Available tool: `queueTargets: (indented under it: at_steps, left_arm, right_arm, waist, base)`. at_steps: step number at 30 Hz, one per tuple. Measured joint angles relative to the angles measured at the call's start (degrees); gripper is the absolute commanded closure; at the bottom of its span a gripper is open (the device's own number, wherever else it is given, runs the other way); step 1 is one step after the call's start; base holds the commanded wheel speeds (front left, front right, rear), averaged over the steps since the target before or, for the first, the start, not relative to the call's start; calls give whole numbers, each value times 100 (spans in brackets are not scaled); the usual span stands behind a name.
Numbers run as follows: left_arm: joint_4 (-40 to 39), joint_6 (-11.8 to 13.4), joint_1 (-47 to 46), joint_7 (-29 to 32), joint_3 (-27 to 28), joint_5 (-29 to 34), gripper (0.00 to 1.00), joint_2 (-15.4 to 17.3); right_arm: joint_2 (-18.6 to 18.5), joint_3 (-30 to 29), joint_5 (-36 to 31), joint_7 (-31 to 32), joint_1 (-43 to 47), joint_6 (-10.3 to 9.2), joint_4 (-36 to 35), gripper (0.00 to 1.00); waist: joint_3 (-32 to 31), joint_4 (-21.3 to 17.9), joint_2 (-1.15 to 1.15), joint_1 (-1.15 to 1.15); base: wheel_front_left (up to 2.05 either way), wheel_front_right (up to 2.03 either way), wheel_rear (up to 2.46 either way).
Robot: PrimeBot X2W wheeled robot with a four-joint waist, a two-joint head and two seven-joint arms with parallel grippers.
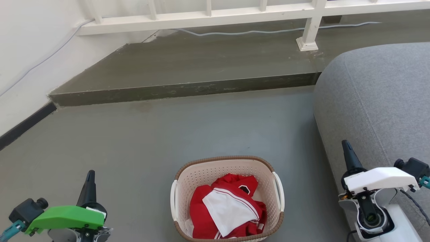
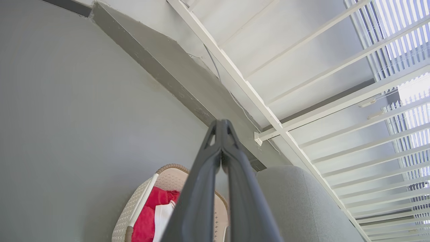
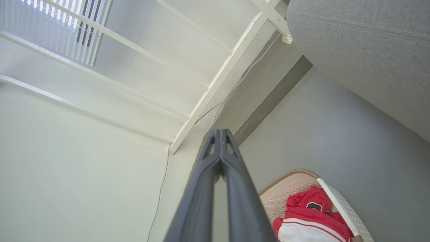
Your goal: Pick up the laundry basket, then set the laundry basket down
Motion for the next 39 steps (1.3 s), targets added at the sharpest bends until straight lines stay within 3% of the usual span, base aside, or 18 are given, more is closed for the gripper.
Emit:
queueTargets:
  at_steps: [39]
  left_arm:
    - [101,-68,-146,758,342,-2630,100,-12]
  right_arm:
    - [60,-879,2725,751,-3,396,-77,100]
  waist:
    - [-137,58,0,0]
  base:
    - [0,0,0]
